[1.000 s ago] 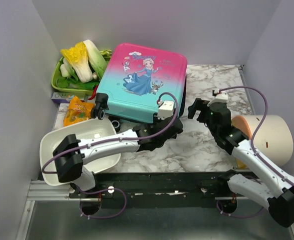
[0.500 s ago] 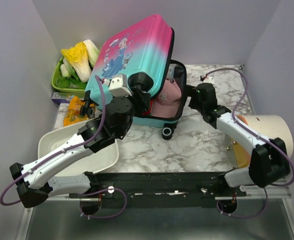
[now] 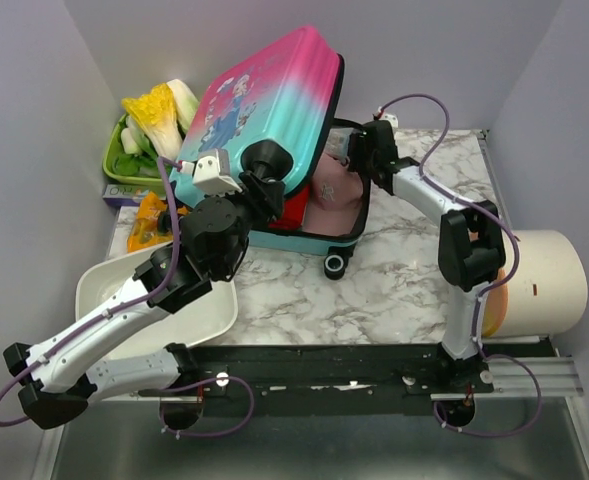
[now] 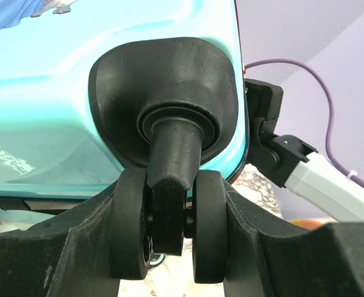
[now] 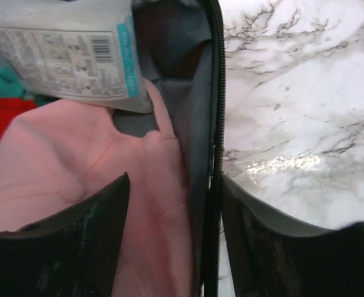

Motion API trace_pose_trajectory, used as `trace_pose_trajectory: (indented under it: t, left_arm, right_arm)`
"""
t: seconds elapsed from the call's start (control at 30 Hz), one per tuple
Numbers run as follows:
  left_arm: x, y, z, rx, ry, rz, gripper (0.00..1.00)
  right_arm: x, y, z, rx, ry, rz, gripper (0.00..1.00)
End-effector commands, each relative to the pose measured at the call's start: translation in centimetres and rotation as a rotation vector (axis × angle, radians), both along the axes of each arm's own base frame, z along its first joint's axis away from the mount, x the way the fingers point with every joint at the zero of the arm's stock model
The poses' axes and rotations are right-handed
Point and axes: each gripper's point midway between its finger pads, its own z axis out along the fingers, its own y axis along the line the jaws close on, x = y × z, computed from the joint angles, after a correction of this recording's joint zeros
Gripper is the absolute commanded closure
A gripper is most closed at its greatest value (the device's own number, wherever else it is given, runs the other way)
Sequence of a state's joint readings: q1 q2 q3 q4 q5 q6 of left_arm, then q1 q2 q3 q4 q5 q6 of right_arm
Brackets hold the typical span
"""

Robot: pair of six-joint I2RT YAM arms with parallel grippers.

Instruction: Open, take out, and arrange the luggage

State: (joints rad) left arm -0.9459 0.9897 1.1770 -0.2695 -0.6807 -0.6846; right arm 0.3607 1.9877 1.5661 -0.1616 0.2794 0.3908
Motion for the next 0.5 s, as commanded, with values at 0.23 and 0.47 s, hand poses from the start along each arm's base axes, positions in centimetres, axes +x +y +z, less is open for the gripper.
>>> trace_pose_trajectory:
  t: [0.23, 0.47]
  left_arm:
    - [0.4, 4.1, 1.1, -0.002, -0.035, 0.146, 1.0]
    - [0.3, 4.2, 1.1, -0.007, -0.032, 0.147, 1.0]
  right_arm:
    - [-2.7, -2.9, -5.6, -0.038, 0.161, -0.076, 0.48]
    - [-4.1, -2.2, -5.7, 0.029, 0.17, -0.051, 0.99]
